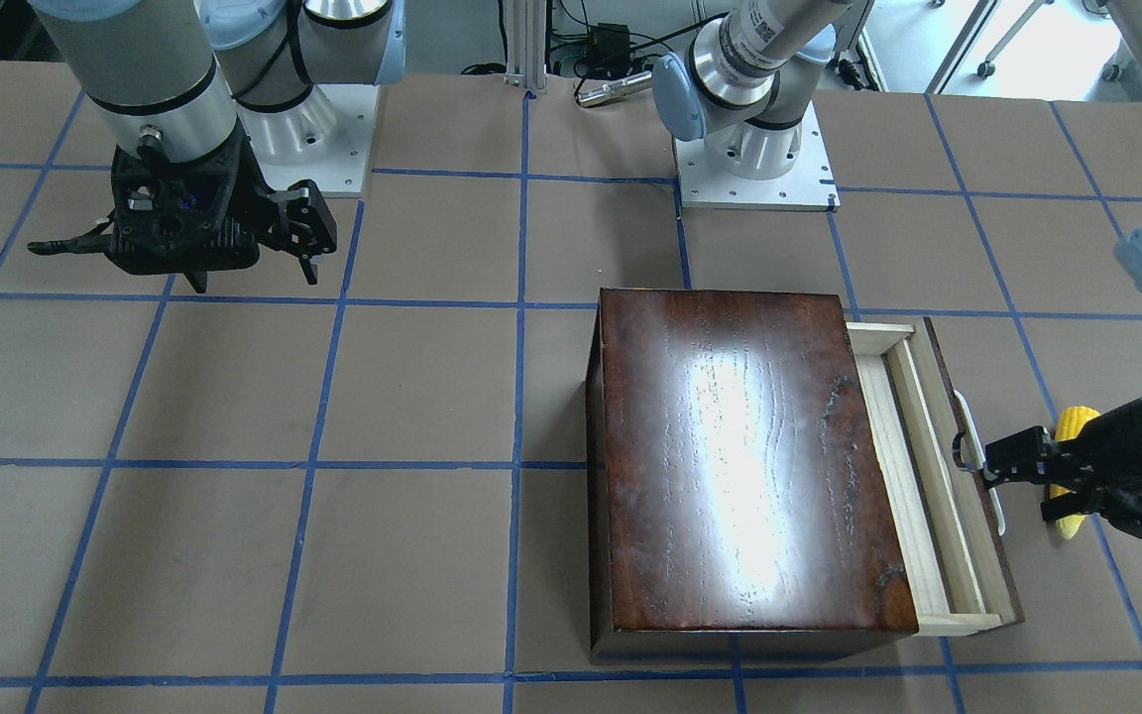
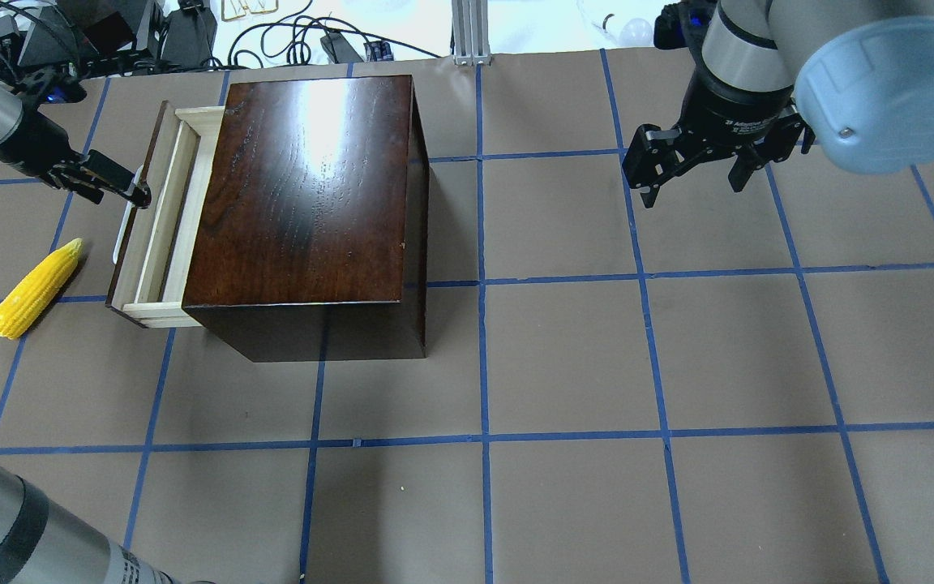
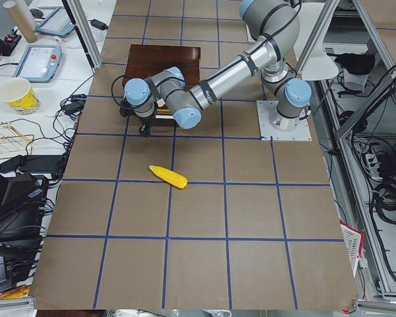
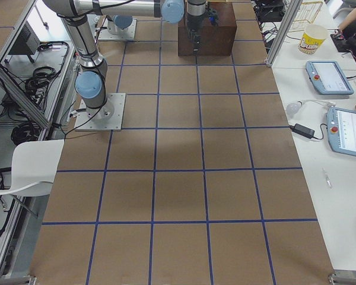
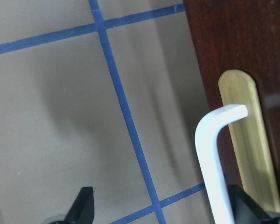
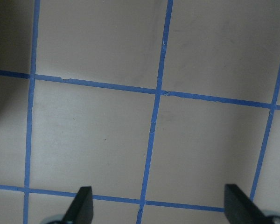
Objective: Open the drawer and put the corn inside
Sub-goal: 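Pull the drawer outward from the cabinet with the left gripper, then release the handle and move the left gripper toward the yellow corn, then lower the left gripper and grasp the yellow corn cob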
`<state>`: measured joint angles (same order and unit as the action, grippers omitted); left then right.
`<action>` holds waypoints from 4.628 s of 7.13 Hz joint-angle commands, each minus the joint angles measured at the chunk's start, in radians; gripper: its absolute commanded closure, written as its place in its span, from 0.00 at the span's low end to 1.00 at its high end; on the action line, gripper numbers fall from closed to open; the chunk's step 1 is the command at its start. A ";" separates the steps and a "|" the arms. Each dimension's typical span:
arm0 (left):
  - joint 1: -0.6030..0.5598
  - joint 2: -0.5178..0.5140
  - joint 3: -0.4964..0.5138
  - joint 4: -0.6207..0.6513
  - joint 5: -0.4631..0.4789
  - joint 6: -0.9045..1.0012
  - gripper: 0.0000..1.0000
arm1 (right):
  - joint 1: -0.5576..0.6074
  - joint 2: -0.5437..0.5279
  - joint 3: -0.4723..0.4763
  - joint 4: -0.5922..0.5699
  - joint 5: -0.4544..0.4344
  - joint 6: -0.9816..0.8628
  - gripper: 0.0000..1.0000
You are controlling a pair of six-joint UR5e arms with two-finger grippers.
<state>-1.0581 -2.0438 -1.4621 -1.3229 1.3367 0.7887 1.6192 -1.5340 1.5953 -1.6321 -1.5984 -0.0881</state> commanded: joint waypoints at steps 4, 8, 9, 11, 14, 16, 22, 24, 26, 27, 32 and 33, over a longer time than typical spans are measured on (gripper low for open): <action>0.033 -0.006 0.023 -0.012 0.001 0.030 0.00 | 0.002 0.000 0.000 0.000 0.000 0.001 0.00; 0.059 -0.004 0.023 -0.013 0.002 0.072 0.00 | 0.002 0.000 0.000 0.000 0.000 0.001 0.00; 0.058 0.022 0.023 -0.045 0.004 0.063 0.00 | 0.002 0.000 0.000 0.000 0.000 0.001 0.00; 0.062 0.062 0.074 -0.169 0.016 0.031 0.00 | 0.002 0.000 0.000 0.000 0.000 0.001 0.00; 0.160 0.036 0.118 -0.156 0.125 0.135 0.00 | -0.001 0.000 0.000 0.000 0.000 0.001 0.00; 0.179 0.013 0.106 -0.110 0.128 0.332 0.00 | -0.001 0.000 0.000 0.000 0.000 0.001 0.00; 0.254 -0.140 0.095 -0.045 0.125 0.589 0.00 | 0.002 0.000 0.000 0.000 0.000 0.001 0.00; 0.254 -0.176 0.091 -0.041 0.124 0.610 0.00 | -0.001 0.000 0.000 0.000 0.000 -0.001 0.00; 0.254 -0.191 0.083 -0.029 0.125 0.619 0.00 | 0.002 0.000 0.000 0.000 0.000 -0.001 0.00; 0.254 -0.203 0.079 -0.029 0.125 0.616 0.00 | 0.002 0.000 0.000 0.000 0.000 0.001 0.00; 0.254 -0.208 0.077 -0.030 0.171 0.606 1.00 | 0.002 0.000 0.000 0.000 0.000 -0.001 0.00; 0.254 -0.202 0.080 -0.030 0.171 0.603 1.00 | -0.001 0.000 0.000 0.000 0.000 -0.001 0.00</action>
<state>-0.8038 -2.2512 -1.3849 -1.3524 1.5002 1.3961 1.6201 -1.5340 1.5953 -1.6321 -1.5984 -0.0885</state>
